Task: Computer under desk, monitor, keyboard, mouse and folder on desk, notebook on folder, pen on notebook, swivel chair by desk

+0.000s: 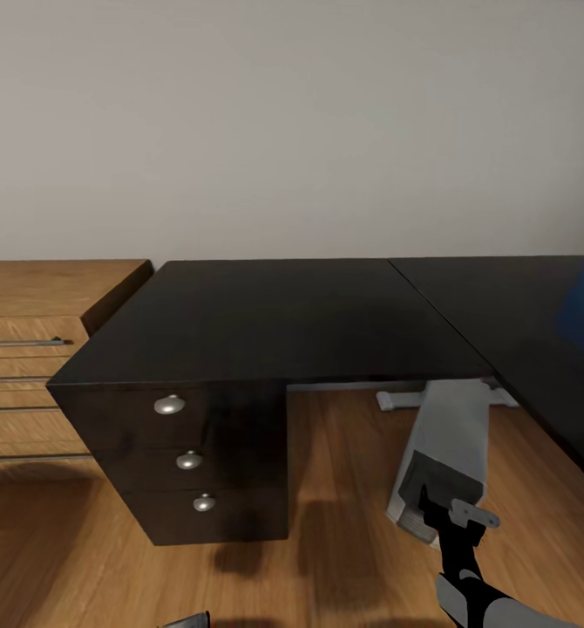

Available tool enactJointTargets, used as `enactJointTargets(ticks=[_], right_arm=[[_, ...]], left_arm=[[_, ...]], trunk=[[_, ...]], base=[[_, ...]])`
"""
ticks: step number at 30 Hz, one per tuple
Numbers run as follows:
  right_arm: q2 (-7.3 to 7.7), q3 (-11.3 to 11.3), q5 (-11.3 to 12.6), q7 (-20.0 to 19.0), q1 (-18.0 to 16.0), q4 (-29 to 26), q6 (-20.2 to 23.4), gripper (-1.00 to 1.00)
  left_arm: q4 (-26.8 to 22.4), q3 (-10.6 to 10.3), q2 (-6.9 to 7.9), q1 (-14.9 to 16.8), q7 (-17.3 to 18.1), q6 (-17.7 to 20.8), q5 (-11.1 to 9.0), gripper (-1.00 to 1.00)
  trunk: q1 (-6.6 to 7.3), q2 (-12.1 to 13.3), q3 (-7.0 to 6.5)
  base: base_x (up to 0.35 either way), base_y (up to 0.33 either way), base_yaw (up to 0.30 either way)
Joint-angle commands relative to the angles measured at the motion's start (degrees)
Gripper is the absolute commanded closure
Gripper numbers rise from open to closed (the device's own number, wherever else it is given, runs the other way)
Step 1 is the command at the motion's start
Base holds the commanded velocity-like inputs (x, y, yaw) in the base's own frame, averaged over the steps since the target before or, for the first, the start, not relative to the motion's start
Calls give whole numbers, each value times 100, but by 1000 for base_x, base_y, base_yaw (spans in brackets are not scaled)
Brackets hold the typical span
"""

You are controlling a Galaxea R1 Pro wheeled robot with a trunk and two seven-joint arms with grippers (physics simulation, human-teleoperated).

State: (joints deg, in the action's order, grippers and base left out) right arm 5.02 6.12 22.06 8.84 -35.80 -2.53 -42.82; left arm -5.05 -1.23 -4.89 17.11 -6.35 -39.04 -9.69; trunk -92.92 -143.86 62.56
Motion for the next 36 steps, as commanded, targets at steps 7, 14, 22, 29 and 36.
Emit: enactJointTargets(ticks=[7, 14, 22, 29, 36], right_arm=[[5, 135, -35, 30, -6, -3, 0, -100], [5, 135, -35, 30, -6, -8, -6, -100], [0, 135, -35, 30, -6, -4, -7, -100], [-1, 135, -35, 30, -6, -4, -7, -100], [-1, 137, -36, 30, -6, -2, -7, -100]], left_arm=[[4, -18, 5, 3, -17, -16, -23, -100], [4, -18, 3, 3, -16, -15, -24, -100], [4, -18, 3, 3, -15, -9, -24, -100], [4, -18, 0, 3, -15, -8, -24, -100], [4, -18, -2, 3, -15, -3, -21, -100]], trunk=[[1, -2, 4], [1, -2, 4], [1, -2, 4], [1, -2, 4], [1, -2, 4]], base=[[3, 0, 0], [-221, 0, 0], [-310, 0, 0], [-312, 0, 0], [-303, -25, 0]])
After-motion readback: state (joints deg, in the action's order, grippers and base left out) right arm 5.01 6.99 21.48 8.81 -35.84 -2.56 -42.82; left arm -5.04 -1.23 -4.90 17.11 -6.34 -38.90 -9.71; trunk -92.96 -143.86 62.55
